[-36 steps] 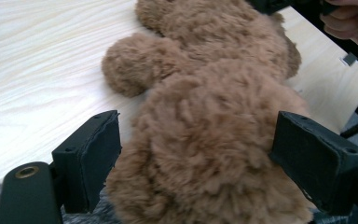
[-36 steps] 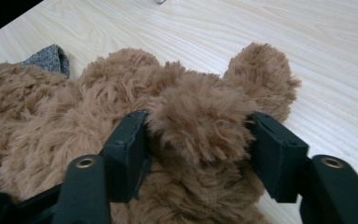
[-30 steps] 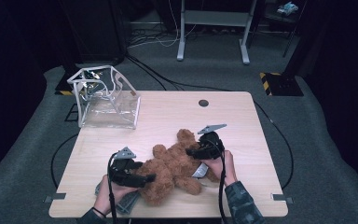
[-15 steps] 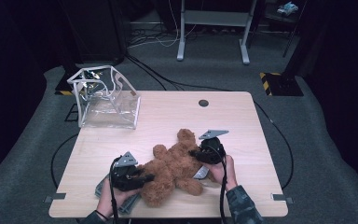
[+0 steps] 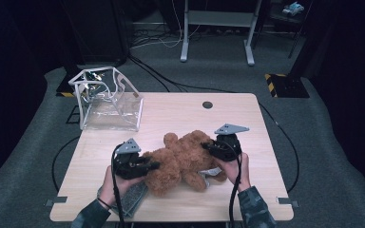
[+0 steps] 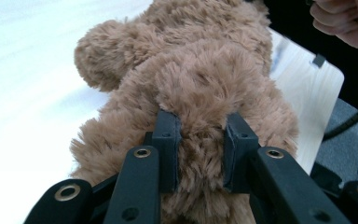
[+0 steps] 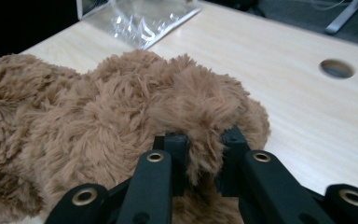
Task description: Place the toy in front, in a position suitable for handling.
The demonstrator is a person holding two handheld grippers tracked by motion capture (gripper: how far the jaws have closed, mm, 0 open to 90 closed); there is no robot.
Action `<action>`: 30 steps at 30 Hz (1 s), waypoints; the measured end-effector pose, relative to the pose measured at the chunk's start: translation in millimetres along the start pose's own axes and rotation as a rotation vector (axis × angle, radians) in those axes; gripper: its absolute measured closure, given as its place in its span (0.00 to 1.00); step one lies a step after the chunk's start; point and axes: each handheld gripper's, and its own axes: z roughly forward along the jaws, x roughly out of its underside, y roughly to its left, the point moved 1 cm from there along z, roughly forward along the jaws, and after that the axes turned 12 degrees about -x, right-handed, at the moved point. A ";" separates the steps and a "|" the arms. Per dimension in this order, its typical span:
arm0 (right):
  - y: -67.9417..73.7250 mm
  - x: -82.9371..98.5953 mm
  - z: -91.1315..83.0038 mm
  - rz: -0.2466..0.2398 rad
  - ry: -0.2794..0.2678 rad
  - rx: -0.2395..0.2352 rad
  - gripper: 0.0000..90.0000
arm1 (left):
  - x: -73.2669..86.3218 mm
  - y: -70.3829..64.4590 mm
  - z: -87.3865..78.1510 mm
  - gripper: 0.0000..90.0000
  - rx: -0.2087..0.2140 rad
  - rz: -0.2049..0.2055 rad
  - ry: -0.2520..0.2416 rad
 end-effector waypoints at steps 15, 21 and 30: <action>-10.5 -44.4 -6.0 -0.020 -0.038 0.134 0.88 | -57.7 39.7 21.1 0.81 -0.062 0.067 -0.017; -15.5 -53.9 3.9 -0.020 -0.017 0.170 0.88 | -70.6 60.8 39.2 0.83 -0.092 0.081 0.013; -30.4 -52.9 29.8 0.055 -0.009 0.172 0.88 | -74.6 89.0 67.8 0.83 -0.130 0.067 0.072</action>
